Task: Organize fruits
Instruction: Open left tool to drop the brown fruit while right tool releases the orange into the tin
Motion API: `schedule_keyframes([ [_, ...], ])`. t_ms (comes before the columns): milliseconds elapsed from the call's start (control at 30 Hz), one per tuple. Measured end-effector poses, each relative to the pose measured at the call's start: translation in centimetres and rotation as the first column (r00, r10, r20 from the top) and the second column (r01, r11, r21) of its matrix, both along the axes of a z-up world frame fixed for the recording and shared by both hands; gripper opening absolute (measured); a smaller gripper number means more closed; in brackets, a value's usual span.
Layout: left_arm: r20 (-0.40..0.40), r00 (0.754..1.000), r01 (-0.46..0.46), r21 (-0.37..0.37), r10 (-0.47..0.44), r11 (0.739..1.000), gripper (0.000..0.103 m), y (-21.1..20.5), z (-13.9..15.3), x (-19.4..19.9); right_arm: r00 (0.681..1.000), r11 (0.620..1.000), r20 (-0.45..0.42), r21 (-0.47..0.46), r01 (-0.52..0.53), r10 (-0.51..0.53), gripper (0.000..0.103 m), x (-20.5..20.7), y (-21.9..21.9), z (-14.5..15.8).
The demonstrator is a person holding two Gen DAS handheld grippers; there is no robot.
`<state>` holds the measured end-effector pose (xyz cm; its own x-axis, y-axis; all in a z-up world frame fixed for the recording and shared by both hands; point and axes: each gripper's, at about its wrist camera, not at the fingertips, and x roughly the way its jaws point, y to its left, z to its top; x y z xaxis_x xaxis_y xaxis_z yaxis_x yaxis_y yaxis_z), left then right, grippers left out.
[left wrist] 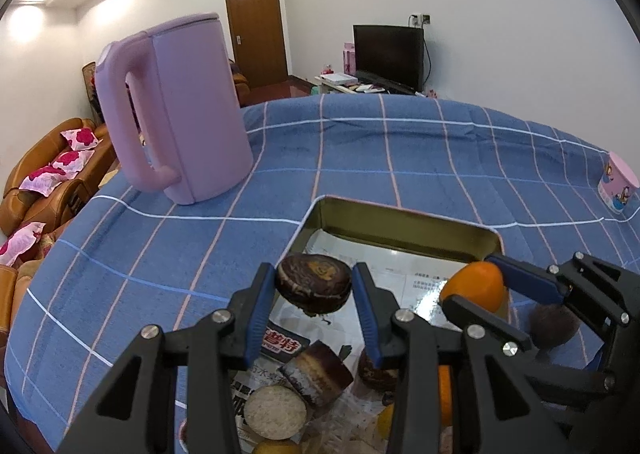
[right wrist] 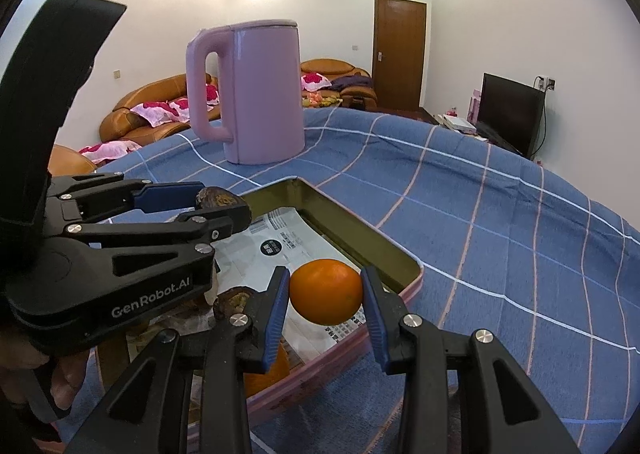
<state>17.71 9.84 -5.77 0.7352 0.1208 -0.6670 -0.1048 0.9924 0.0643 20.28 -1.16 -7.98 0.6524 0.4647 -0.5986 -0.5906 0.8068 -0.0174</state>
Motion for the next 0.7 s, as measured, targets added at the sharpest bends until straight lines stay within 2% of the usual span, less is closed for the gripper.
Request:
schedule_keyframes([
  [200, -0.028, 1.0, 0.002, -0.003, -0.002, 1.0, 0.041, -0.03, -0.63, 0.35, 1.0, 1.0, -0.003, -0.001, 0.001, -0.001, 0.038, -0.04, 0.02, -0.03],
  [433, -0.011, 1.0, 0.004, 0.008, -0.003, 1.0, 0.043, -0.21, -0.42, -0.05, 1.0, 1.0, -0.005, 0.001, -0.002, 0.002, 0.039, -0.07, 0.01, -0.02],
  [500, -0.01, 1.0, -0.002, 0.0, 0.002, 1.0, 0.047, -0.05, -0.45, -0.14, 1.0, 1.0, -0.004, -0.002, -0.001, 0.001, 0.04, -0.14, 0.1, 0.0],
  [567, -0.004, 1.0, -0.007, 0.0, 0.007, 1.0, 0.057, 0.03, -0.38, -0.31, 1.0, 1.0, 0.0, -0.004, -0.006, 0.006, 0.048, -0.29, 0.18, 0.05],
  [633, 0.007, 1.0, -0.012, 0.007, 0.012, 1.0, 0.06, 0.01, -0.24, -0.53, 1.0, 1.0, 0.014, -0.007, -0.006, 0.006, 0.057, -0.56, 0.25, 0.17],
  [700, 0.011, 1.0, -0.016, 0.008, 0.016, 1.0, 0.061, 0.01, -0.14, -0.62, 1.0, 1.0, 0.023, -0.004, 0.002, -0.002, 0.058, -0.65, 0.15, 0.29],
])
